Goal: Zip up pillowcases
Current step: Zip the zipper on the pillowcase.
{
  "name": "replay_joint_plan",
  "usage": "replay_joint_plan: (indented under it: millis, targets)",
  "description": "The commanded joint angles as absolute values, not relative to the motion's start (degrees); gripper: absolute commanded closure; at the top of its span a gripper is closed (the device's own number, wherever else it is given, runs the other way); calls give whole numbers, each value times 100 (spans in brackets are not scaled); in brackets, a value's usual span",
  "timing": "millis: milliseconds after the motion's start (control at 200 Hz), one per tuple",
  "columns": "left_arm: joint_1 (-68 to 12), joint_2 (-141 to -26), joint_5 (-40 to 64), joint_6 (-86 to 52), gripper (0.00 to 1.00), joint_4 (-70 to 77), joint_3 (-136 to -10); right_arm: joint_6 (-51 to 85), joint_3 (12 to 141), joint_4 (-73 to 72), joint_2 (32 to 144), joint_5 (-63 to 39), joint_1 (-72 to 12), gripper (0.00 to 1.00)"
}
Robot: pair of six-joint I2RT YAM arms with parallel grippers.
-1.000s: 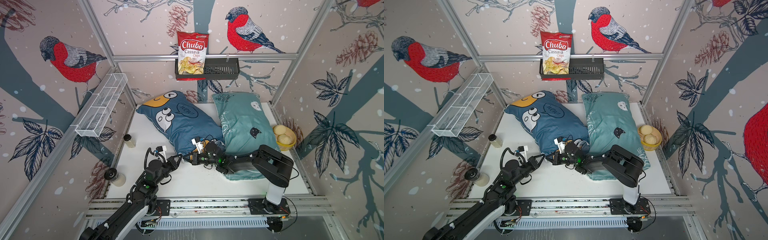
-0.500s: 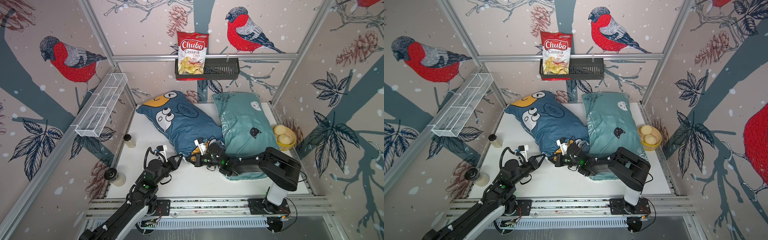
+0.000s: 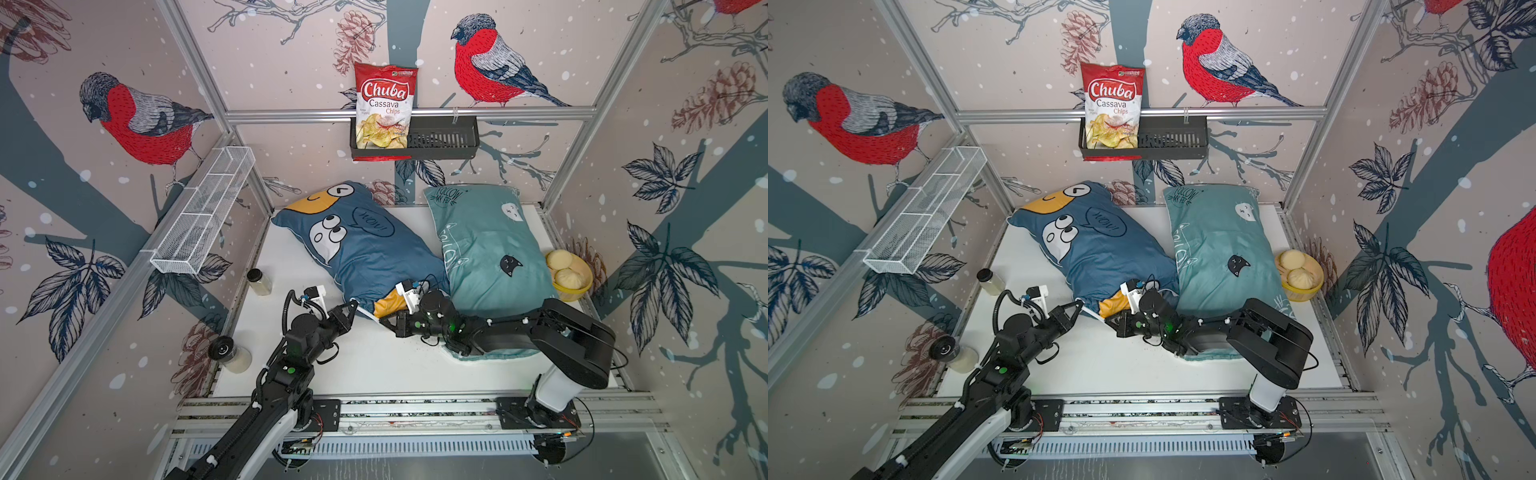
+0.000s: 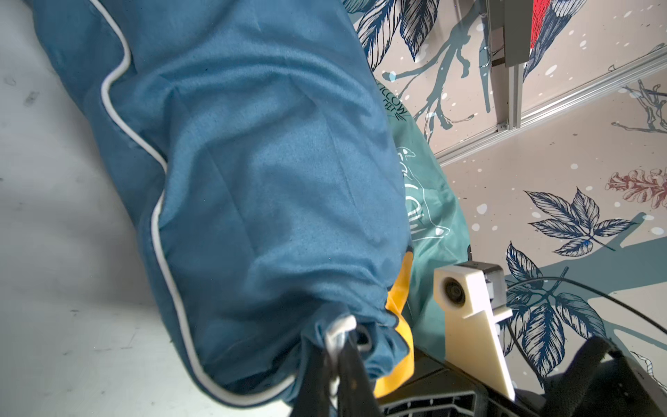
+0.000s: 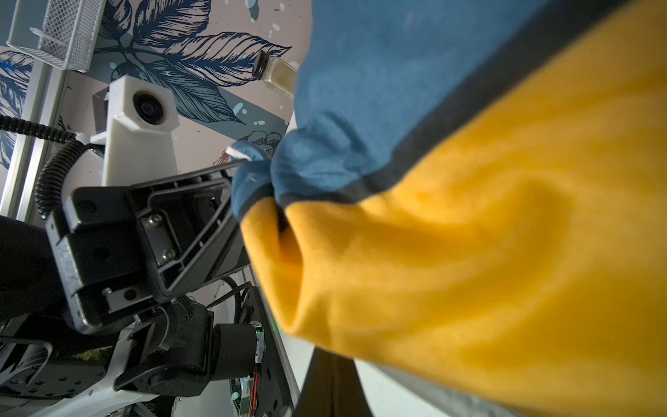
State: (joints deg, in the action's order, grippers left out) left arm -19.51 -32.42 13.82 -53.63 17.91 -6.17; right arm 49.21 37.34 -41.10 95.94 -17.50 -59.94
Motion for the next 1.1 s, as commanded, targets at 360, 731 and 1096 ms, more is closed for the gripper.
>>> replay_joint_plan:
  millis: [360,731,1096]
  targets:
    - [-1472,-3175,964,-4658,100,1384,-992,4595,3527,-3261,9167,-1381,-5946,100]
    - [-998,-3371,781,-4138,100,1079,-1175,4473,3266,-2454,8704,-985,-5874,100]
    - [-517,-3517,712,-3870,100,959,-1290,4439,2926,-1619,8192,-365,-5718,100]
